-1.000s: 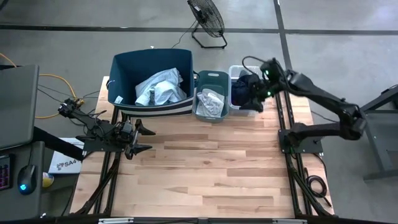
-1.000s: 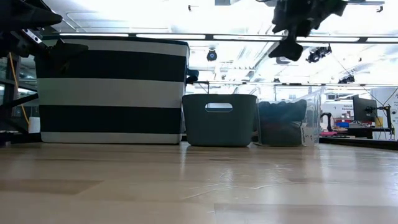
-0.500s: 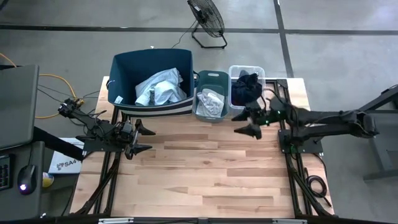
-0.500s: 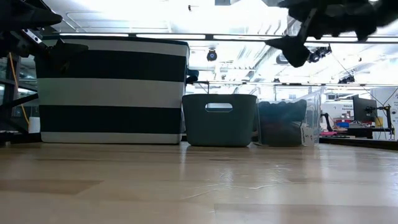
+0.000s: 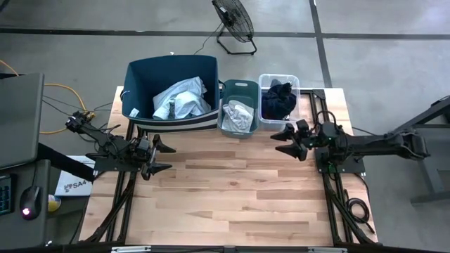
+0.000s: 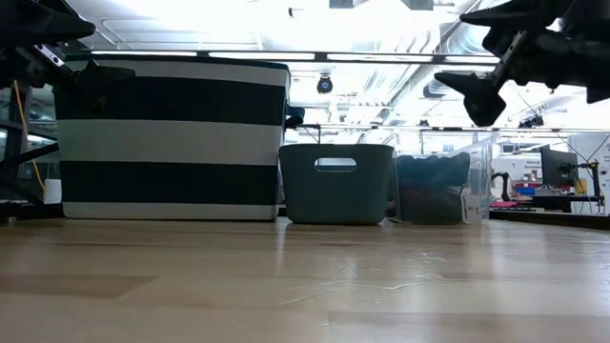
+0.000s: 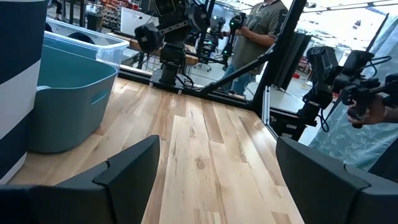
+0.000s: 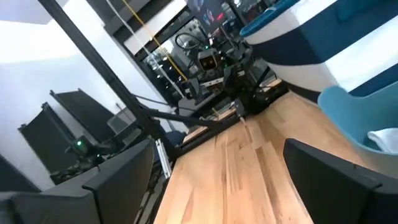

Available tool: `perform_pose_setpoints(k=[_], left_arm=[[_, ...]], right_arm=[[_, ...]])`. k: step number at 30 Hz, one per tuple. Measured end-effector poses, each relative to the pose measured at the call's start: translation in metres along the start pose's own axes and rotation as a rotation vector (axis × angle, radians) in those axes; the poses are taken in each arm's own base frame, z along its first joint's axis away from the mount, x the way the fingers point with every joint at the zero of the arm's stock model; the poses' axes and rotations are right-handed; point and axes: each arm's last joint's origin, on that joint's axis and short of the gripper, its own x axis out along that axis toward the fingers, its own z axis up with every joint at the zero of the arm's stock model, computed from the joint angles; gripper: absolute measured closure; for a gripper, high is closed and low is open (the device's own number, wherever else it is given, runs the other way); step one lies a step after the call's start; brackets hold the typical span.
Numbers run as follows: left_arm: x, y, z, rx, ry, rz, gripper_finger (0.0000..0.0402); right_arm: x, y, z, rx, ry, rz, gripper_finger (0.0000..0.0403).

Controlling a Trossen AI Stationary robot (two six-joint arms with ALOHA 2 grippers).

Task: Pick & Place Cloths
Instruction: Return to Home Position

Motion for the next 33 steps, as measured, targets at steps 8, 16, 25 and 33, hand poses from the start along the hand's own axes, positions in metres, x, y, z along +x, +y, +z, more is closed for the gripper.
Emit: perform_pose_setpoints(k=[8, 16, 25, 33], left_arm=[[0.000, 0.000, 0.000, 0.000, 0.000, 0.000, 0.0086], [0.000, 0.000, 0.000, 0.000, 0.000, 0.000, 0.0086], [0.000, 0.000, 0.000, 0.000, 0.000, 0.000, 0.0086], [0.000, 0.000, 0.000, 0.001, 0.000, 0.000, 0.0086]], right_arm=[[-0.007, 0.005, -0.007, -0.017, -0.054, -0.001, 0.0050], [-0.007, 0.011, -0.017, -0.070, -0.033, -0.009, 0.0050], [-0.011, 0.007, -0.020, -0.053, 0.047, 0.006, 0.0050], [-0.015, 0.009, -0.018, -0.061, 0.034, 0.026, 0.0050]])
